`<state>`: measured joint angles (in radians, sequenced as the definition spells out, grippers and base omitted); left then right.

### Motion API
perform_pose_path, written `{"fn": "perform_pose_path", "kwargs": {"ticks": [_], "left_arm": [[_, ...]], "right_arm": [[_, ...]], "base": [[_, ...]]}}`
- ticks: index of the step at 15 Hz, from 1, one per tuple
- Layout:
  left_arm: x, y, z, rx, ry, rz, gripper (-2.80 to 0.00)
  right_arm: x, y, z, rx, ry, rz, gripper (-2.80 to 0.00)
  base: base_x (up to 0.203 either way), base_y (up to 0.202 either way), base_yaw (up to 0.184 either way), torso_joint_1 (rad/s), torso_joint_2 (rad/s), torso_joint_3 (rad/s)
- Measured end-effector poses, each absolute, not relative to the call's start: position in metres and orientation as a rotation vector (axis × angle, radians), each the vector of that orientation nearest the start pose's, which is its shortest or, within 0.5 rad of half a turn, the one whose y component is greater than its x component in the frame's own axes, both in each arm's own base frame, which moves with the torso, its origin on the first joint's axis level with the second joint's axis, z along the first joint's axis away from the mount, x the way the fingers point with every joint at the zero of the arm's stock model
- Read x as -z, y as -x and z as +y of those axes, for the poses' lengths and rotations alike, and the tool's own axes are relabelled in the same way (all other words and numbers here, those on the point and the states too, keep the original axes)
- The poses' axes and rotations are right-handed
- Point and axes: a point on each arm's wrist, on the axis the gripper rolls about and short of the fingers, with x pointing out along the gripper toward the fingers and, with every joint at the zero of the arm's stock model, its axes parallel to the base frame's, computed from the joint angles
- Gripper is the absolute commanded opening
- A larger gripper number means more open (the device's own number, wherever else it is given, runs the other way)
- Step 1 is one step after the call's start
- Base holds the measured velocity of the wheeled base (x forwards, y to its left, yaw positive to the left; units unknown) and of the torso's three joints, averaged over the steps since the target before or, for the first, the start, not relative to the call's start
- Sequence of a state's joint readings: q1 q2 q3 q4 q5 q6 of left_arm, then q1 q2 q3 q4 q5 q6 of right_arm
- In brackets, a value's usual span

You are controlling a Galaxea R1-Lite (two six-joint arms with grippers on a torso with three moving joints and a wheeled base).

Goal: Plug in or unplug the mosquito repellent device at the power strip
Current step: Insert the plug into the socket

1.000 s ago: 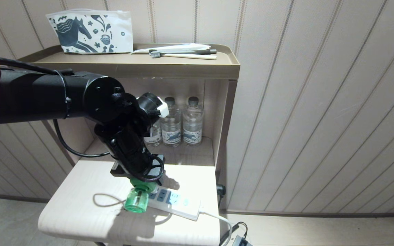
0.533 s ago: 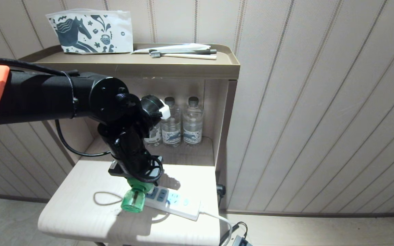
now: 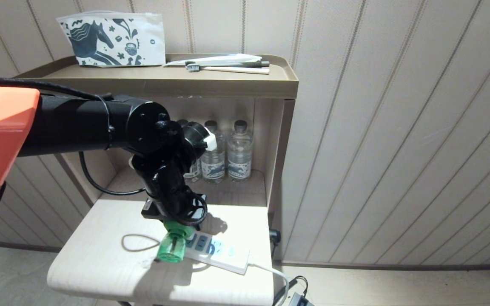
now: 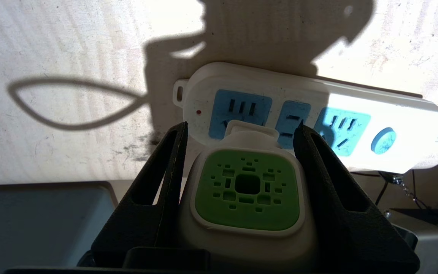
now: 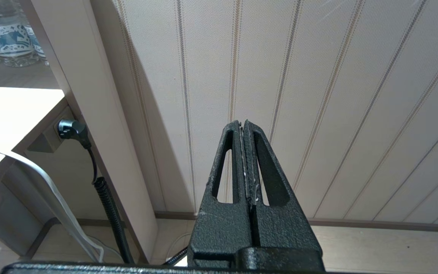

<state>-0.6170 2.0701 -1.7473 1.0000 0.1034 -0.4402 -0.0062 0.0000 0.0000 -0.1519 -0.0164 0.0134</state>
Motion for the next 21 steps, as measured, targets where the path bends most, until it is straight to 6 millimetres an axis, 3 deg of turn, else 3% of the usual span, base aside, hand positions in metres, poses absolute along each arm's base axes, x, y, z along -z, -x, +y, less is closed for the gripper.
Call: {"fn": "perform_pose_path", "kwargs": {"ticks": [21], "left_arm": [[-0.1755, -0.2954, -0.2059, 0.127, -0.116, 1.303, -2.8]], "right_arm": [[-0.091, 0.024, -0.0002, 0.021, -0.015, -0.152, -2.8]], "base": [[0.0, 0.0, 0.0, 0.0, 0.0, 0.0]]}}
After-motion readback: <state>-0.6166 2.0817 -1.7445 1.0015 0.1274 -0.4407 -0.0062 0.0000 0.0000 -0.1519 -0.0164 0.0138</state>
